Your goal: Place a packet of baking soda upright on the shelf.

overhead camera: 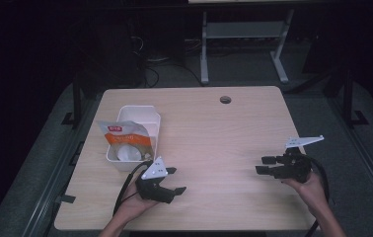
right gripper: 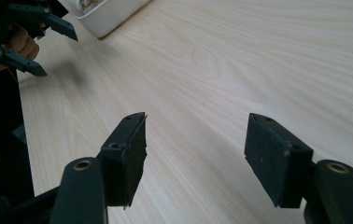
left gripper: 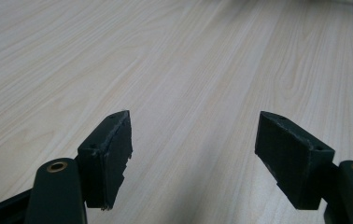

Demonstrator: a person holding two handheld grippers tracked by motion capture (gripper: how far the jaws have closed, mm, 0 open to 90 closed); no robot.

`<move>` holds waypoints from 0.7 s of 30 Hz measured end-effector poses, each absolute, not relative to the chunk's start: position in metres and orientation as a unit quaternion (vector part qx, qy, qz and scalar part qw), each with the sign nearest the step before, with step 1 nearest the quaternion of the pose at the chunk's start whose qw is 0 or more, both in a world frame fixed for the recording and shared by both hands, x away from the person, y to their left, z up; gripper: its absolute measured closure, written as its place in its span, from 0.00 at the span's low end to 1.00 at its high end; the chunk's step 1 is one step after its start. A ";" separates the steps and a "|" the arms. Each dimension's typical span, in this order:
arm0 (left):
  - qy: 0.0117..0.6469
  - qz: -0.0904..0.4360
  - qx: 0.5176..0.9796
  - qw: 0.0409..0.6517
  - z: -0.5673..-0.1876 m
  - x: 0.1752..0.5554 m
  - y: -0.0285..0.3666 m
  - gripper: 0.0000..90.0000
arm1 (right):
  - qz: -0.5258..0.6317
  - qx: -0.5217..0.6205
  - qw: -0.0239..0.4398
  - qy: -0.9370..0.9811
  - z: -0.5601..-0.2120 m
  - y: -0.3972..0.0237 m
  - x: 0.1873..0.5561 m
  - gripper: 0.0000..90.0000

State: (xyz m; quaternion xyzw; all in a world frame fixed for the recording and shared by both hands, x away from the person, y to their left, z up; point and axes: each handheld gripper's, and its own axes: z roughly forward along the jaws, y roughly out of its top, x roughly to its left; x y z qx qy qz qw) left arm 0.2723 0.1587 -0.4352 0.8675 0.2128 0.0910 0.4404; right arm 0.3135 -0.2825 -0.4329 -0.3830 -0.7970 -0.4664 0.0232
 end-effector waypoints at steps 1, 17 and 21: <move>0.212 0.092 0.868 0.439 -0.435 0.272 0.159 0.30 | -0.465 -0.383 0.024 -0.798 -0.434 -0.283 0.312 0.42; 0.206 0.097 0.871 0.435 -0.435 0.273 0.160 0.30 | -0.465 -0.381 0.018 -0.799 -0.451 -0.269 0.277 0.38; 0.206 0.098 0.870 0.436 -0.435 0.273 0.160 0.30 | -0.455 -0.370 0.003 -0.810 -0.452 -0.261 0.273 0.37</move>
